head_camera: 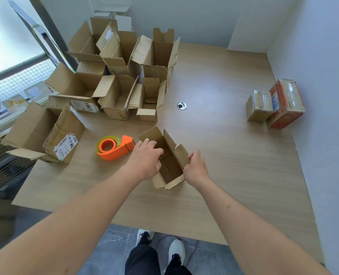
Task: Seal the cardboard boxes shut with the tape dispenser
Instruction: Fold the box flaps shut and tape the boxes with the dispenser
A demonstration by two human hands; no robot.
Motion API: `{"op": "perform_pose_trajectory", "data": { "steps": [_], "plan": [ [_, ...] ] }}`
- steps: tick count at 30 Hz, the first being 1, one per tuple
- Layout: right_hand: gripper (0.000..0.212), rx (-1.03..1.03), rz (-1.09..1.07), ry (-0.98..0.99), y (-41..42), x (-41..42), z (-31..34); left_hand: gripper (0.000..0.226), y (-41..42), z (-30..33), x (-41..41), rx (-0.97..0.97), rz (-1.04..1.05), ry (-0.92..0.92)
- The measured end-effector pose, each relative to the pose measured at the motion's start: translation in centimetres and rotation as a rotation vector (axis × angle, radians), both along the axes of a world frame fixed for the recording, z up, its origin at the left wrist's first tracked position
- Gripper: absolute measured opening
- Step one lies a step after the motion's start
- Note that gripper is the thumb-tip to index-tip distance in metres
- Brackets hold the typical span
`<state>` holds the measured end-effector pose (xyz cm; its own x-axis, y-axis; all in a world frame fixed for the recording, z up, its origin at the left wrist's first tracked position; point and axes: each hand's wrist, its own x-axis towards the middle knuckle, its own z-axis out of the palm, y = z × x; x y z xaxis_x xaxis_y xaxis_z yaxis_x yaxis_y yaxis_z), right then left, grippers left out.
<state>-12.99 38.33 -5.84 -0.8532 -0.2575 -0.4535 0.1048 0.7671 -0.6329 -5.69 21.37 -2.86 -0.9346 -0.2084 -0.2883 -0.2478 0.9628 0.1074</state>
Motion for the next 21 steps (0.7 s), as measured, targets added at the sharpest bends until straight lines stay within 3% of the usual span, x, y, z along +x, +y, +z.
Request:
{"op": "perform_pose_trajectory", "data": {
  "steps": [11, 16, 21],
  "plan": [
    [0.037, 0.178, 0.163, 0.258, -7.3, 3.2, -0.5, 0.050, -9.7, -1.2, 4.3, 0.040, 0.093, 0.002],
    [0.044, 0.246, 0.104, 0.302, -11.7, 5.6, -1.3, 0.035, -15.4, -2.6, 5.7, 0.216, 0.104, -0.023],
    [0.047, 0.261, 0.007, 0.359, -15.2, 7.5, -1.7, 0.042, -19.4, -3.6, 7.7, 0.303, 0.095, 0.022]
  ]
}}
